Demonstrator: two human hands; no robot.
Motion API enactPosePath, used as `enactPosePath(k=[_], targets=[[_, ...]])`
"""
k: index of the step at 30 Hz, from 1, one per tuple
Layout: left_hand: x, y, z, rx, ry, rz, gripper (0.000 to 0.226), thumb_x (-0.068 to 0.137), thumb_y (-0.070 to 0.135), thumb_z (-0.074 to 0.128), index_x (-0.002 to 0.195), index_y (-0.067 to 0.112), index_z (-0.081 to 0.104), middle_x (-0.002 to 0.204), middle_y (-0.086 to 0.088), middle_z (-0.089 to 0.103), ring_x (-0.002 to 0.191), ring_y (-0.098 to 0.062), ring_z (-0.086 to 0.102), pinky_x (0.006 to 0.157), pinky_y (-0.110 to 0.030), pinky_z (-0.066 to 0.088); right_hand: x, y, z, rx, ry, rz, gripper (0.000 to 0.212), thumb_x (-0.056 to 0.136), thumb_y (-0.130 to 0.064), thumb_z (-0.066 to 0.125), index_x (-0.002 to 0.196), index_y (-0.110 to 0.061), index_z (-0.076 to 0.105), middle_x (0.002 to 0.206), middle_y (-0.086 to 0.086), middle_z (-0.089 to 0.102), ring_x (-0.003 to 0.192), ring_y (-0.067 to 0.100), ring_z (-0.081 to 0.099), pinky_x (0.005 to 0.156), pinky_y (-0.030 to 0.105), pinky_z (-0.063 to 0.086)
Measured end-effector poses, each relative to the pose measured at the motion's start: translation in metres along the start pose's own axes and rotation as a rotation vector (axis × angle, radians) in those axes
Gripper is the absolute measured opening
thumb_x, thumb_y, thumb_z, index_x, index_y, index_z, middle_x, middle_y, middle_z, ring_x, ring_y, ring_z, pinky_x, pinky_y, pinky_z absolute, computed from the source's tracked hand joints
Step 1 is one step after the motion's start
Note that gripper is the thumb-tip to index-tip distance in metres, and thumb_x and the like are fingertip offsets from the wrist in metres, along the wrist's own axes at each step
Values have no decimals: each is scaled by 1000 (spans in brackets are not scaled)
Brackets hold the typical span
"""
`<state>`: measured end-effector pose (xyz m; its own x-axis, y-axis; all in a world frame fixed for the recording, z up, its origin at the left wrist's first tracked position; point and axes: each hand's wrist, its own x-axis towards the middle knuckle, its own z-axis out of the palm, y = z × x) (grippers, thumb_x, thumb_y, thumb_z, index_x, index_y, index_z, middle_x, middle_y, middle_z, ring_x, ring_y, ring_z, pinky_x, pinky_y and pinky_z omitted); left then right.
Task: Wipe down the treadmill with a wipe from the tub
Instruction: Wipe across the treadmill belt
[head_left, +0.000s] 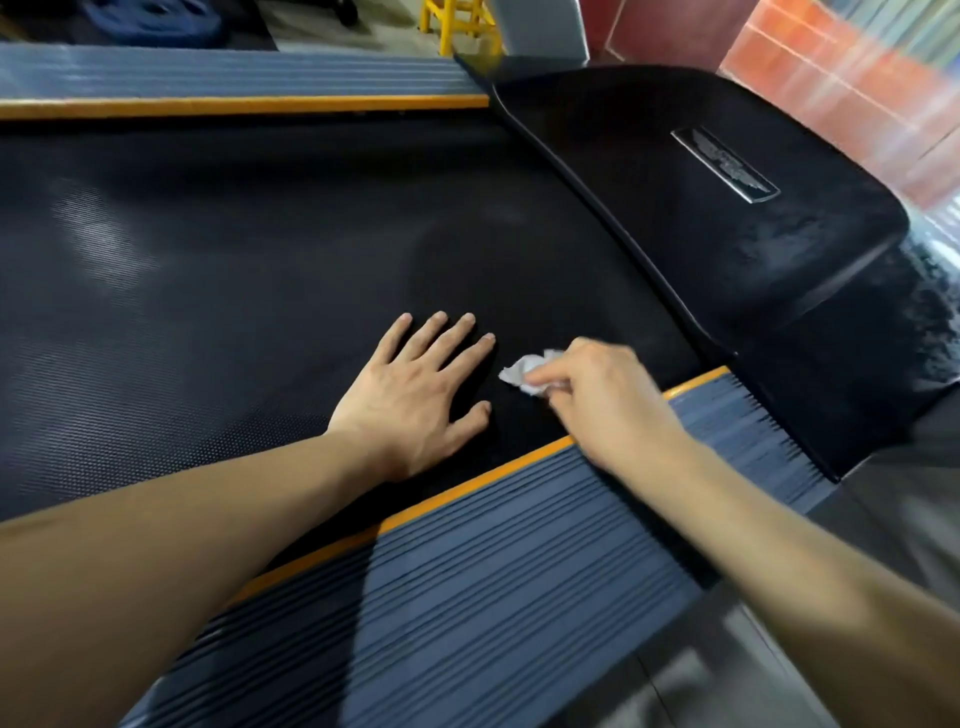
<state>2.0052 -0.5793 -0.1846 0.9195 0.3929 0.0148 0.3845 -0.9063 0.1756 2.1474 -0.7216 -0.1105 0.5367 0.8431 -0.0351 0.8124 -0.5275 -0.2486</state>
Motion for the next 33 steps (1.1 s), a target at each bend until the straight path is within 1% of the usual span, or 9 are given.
enactPosePath(k=[2,5,7,12,14,19,25,30,33], targets=[[1,0,0,-12,-8,8,80,88,71,3,162,38,-2,171,7,-6,156,-15,-12,127,-44,-7,16,30,-13,7,53,209,26,93,-11,59,106,-22,79,97,0,70,96,26,66,85,28,51],[1,0,0,-20,-1,5,80,89,71,5,162,38,-1,171,7,-5,156,-15,-11,127,-45,-6,28,59,-21,-67,158,431,21,92,-9,59,102,-13,76,105,13,72,99,37,68,85,36,56],[1,-1,0,-34,4,10,80,90,71,7,162,37,1,171,6,-4,157,-16,-10,127,-45,-6,22,36,-11,-103,170,351,18,92,-6,58,94,-12,75,100,13,71,97,38,68,80,36,56],[1,-1,0,-41,13,11,78,93,68,14,162,35,5,171,4,-1,157,-17,-8,127,-45,-6,-4,-20,15,-108,13,-47,31,97,-9,55,118,-21,75,111,9,66,105,31,65,90,42,54],[1,0,-1,-45,11,21,74,97,66,19,163,34,6,171,3,-1,157,-18,-7,127,-46,-6,3,-1,5,-136,54,-6,28,95,-11,58,111,-19,78,103,14,65,99,37,65,85,42,53],[-1,0,-4,-53,21,12,72,100,62,26,163,30,10,171,-3,2,157,-22,-4,127,-46,-4,14,21,-10,-33,206,443,26,91,-7,60,109,-14,76,105,22,69,102,44,65,88,40,53],[-20,-1,-15,-72,71,-181,66,104,42,29,162,17,13,170,-12,10,157,-30,5,127,-45,2,-1,-73,31,109,138,159,37,95,-1,55,122,-20,72,120,8,67,110,31,64,94,36,51],[-54,-72,-26,30,59,-240,77,91,52,2,161,27,19,169,-9,14,156,-31,11,126,-49,6,12,-60,35,90,179,96,30,97,-4,55,118,-15,73,105,7,62,95,29,63,82,42,54],[-64,-127,-33,23,91,-392,76,91,57,9,161,30,20,169,-7,16,155,-30,13,126,-50,7,30,-75,46,145,228,59,28,97,-4,55,117,-13,73,105,5,62,93,24,62,79,38,55]])
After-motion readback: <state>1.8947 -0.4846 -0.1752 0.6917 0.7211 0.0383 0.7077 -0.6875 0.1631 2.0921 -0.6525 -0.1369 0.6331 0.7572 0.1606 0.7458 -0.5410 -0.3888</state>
